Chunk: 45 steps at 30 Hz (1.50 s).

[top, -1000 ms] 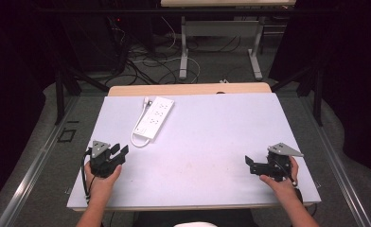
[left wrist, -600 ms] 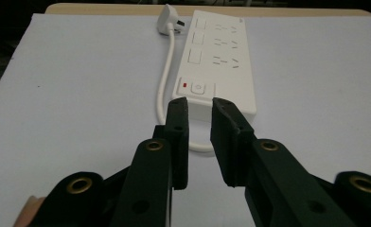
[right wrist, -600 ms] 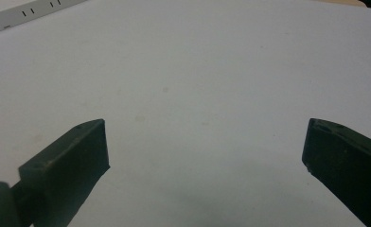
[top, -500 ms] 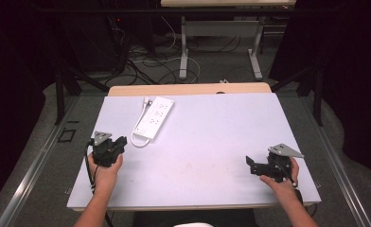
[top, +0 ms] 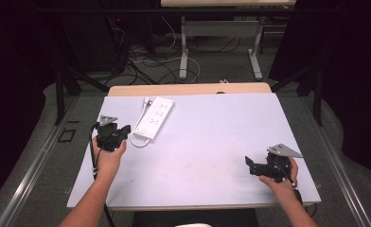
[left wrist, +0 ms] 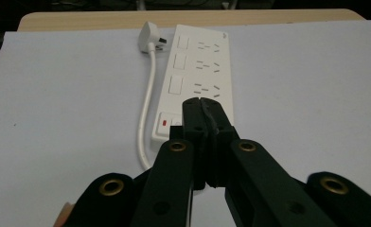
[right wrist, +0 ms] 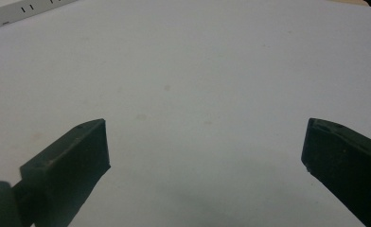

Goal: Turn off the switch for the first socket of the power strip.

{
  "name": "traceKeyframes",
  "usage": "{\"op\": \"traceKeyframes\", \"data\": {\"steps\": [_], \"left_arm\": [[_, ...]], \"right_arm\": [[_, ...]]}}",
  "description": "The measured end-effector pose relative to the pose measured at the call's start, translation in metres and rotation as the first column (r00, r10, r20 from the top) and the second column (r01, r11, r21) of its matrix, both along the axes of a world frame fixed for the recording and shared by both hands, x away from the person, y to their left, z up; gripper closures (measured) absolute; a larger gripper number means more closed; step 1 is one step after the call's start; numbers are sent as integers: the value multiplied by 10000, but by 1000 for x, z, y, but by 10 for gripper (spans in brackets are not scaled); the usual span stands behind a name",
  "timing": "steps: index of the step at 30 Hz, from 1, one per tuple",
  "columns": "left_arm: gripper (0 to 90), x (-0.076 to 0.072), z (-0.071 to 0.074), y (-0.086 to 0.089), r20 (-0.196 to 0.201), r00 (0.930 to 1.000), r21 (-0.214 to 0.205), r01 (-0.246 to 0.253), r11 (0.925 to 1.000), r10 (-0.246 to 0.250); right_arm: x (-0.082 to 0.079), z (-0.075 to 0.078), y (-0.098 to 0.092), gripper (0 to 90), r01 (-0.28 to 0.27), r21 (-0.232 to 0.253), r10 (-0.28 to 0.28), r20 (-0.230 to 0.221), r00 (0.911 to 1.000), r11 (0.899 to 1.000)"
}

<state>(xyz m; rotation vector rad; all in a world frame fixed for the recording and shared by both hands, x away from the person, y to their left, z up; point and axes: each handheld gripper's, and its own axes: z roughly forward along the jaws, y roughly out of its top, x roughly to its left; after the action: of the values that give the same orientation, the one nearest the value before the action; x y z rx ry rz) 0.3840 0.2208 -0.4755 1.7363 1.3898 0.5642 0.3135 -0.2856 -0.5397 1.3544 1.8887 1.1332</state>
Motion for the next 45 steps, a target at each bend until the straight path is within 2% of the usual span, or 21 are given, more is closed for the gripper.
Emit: {"op": "traceKeyframes", "data": {"steps": [3, 8, 14, 16, 22, 29, 30, 33, 45], "left_arm": [[900, 7, 12, -5, -81, 9998, 20, 157, 9999, -157], [900, 15, 22, -10, -136, 9996, -48, 259, 9997, -260], [900, 26, 32, -20, -188, 9989, 253, 431, 9988, -426], [900, 30, 34, -23, -210, 9985, 508, 513, 9974, -503], [900, 42, 34, -34, -418, 9970, 1097, 696, 9915, -654], [900, 55, 33, -42, -644, 9962, 1396, 675, 9879, -590], [900, 57, 32, -44, -602, 9967, 1396, 617, 9883, -538], [900, 62, 31, -46, -735, 9960, 1591, 614, 9854, -502], [900, 82, 19, -55, -1113, 9935, 2023, 451, 9783, -228]], "right_arm": [[0, 0, 0, 16, 41, -49, -41, -18, 10000, 10000], [0, -1, -1, 18, -9, -90, 9, 3, 10000, 10000], [0, -1, 0, 20, 15, -50, -15, -19, 10000, 10000], [1, -2, 0, 26, -9, -23, 9, -61, 10000, 10000], [1, -3, 0, 27, -79, -111, 77, -171, 9998, 9999], [2, -5, -1, 22, -33, -35, 32, -216, 9998, 10000], [2, -5, -1, 21, 32, 28, -31, -351, 9994, 10000], [3, -6, -1, 21, 82, 34, -81, -248, 9997, 10000], [3, -6, -1, 23, -46, 37, 47, -348, 9994, 10000]]}}
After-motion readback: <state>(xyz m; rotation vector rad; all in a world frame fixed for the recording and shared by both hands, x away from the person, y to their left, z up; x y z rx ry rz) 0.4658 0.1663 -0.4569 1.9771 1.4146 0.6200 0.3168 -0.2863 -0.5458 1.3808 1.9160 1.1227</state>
